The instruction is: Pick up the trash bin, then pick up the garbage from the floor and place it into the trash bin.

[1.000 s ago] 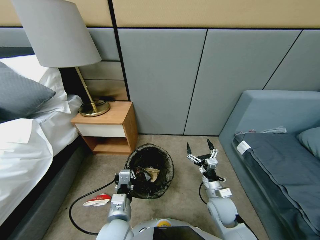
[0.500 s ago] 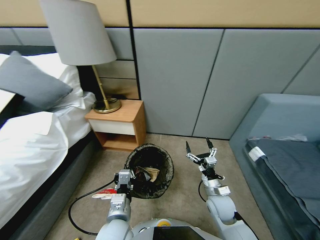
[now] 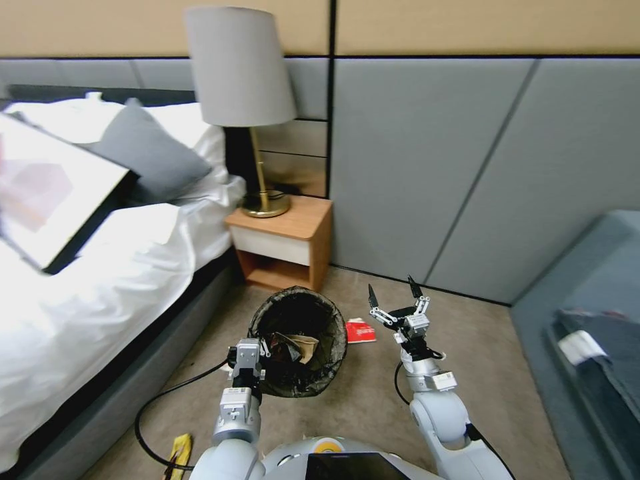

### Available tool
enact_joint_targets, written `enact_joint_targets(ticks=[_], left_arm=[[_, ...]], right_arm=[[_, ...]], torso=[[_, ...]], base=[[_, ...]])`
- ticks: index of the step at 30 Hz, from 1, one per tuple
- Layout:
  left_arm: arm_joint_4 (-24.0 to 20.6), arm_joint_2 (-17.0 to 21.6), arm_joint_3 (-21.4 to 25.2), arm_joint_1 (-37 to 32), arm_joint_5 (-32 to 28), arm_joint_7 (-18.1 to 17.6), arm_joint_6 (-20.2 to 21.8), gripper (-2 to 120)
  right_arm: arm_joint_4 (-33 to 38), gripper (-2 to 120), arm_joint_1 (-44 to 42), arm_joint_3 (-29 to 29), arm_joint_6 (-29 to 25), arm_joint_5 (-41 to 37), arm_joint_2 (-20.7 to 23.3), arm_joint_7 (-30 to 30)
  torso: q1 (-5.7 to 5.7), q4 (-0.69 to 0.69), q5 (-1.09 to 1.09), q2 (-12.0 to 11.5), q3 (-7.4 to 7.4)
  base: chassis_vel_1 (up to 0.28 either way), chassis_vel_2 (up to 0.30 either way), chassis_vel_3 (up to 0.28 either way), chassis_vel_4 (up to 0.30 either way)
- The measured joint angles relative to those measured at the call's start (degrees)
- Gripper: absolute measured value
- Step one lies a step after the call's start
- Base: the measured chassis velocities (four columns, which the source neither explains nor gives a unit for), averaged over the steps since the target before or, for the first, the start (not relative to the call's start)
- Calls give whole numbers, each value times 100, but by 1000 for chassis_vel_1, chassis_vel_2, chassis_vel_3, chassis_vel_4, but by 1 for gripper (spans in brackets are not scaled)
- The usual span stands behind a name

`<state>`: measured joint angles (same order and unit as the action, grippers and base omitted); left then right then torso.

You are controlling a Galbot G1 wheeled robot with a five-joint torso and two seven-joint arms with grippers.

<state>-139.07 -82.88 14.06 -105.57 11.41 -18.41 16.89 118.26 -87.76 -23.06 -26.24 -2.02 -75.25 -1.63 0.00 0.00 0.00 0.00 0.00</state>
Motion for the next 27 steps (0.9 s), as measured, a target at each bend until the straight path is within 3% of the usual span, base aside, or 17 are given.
enact_joint_targets(ticks=[11,15,22,27], left_arm=[[58,-35,32,-4,188,-7,-107,0],[70,-42,-5,2,187,-6,-108,0],[73,-40,-32,9,180,-6,-106,0],[73,-37,-40,7,180,-7,-103,0]], right_arm=[[-128,100,126,79,-33,23,-11,87],[-139,100,109,69,-60,23,-30,107],[-165,100,165,2,-36,12,-28,102],[-609,100,445,-133,203,-51,101,82]], torso=[[0,3,0,0,0],[0,-2,0,0,0],[0,0,0,0,0],[0,0,1,0,0]], base=[[111,109,107,118],[20,26,5,13],[0,0,0,0],[0,0,0,0]])
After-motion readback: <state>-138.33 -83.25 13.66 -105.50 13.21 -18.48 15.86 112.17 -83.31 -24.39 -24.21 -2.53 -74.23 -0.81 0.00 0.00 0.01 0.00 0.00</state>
